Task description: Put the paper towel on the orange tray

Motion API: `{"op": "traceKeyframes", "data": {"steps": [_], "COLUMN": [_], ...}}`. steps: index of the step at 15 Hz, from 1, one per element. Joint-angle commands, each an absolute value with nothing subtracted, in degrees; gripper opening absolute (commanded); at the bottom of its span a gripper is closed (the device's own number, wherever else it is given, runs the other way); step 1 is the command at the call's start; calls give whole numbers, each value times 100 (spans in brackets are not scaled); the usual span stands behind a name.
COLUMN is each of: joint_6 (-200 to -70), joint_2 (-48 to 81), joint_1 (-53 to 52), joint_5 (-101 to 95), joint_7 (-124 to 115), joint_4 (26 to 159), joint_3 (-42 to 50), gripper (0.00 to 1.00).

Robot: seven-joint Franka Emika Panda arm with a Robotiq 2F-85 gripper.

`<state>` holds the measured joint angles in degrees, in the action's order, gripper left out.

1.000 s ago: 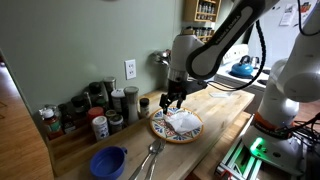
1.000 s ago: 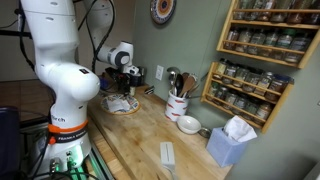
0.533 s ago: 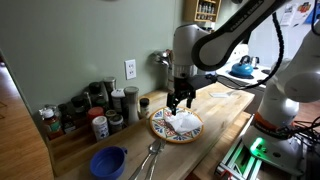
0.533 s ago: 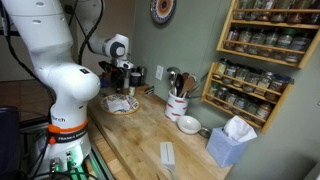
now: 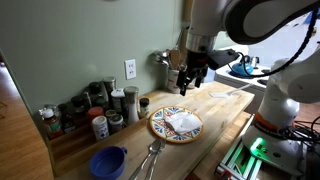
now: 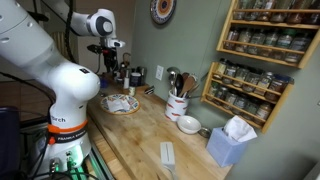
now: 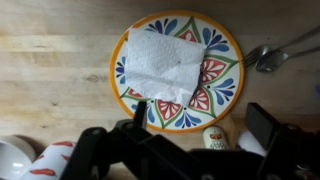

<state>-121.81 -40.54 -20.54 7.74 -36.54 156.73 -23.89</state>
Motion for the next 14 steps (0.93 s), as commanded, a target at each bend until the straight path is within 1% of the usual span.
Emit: {"op": "traceKeyframes", "data": {"steps": [1,4,9,13,14], "joint_6": [-12189,-12404,-12029,-11751,-11900], "joint_2": [-4827,-4843,-4630,-4697,-4765], "joint_1": [-2054,-2018,-2017,-1960,-1983], "joint_5": [419,455,591,445,384], "joint_7": [-2844,-1837,-139,491,595], "joint_4": [15878,15815,15608,15581,15687], "joint_3": [-2252,-1855,-950,-846,-927], "gripper": [100,100,100,100,100]}}
